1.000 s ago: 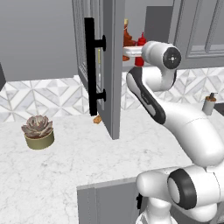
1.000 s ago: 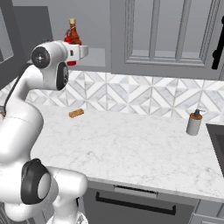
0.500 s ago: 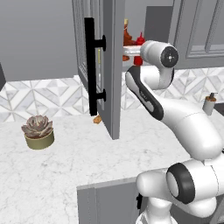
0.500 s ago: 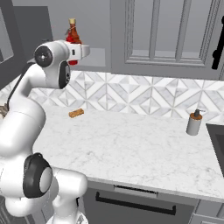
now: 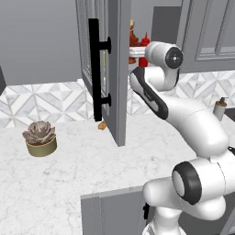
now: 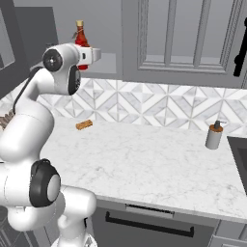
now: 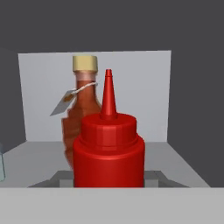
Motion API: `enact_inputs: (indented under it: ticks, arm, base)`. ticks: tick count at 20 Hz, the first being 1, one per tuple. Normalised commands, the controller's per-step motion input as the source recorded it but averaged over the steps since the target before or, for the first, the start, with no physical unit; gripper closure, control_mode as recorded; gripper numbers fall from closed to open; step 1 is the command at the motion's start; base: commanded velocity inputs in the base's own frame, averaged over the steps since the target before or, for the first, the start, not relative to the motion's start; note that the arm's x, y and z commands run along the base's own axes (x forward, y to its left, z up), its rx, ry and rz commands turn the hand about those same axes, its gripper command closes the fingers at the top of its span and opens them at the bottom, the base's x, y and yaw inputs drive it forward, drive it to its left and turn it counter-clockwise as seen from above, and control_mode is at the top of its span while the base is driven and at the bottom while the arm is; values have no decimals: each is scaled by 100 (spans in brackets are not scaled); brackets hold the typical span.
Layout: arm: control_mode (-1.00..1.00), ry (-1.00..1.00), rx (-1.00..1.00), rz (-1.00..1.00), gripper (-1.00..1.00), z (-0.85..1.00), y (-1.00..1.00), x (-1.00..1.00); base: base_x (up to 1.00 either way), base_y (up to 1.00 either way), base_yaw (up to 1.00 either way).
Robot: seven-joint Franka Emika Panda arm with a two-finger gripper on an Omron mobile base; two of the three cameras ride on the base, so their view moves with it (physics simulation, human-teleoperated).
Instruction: Put the shaker and condiment bottle from the counter next to their counterparts in the cabinet.
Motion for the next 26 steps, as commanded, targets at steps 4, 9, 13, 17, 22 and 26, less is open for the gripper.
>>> enact_inputs:
  ticks: [4, 9, 13, 17, 22, 26]
  arm:
    - [-100, 0, 0, 0, 100, 0, 0, 19]
    - [-100, 0, 0, 0, 100, 0, 0, 16]
    - [-100, 0, 0, 0, 100, 0, 0, 13]
    - [-100, 0, 0, 0, 100, 0, 0, 11]
    - [-100, -1, 0, 0, 100, 0, 0, 13]
    - [-100, 0, 0, 0, 100, 0, 0, 9]
  base:
    - [0, 0, 0]
    - [0, 0, 0]
    - [0, 0, 0]
    - [0, 0, 0]
    - [0, 0, 0]
    - [0, 0, 0]
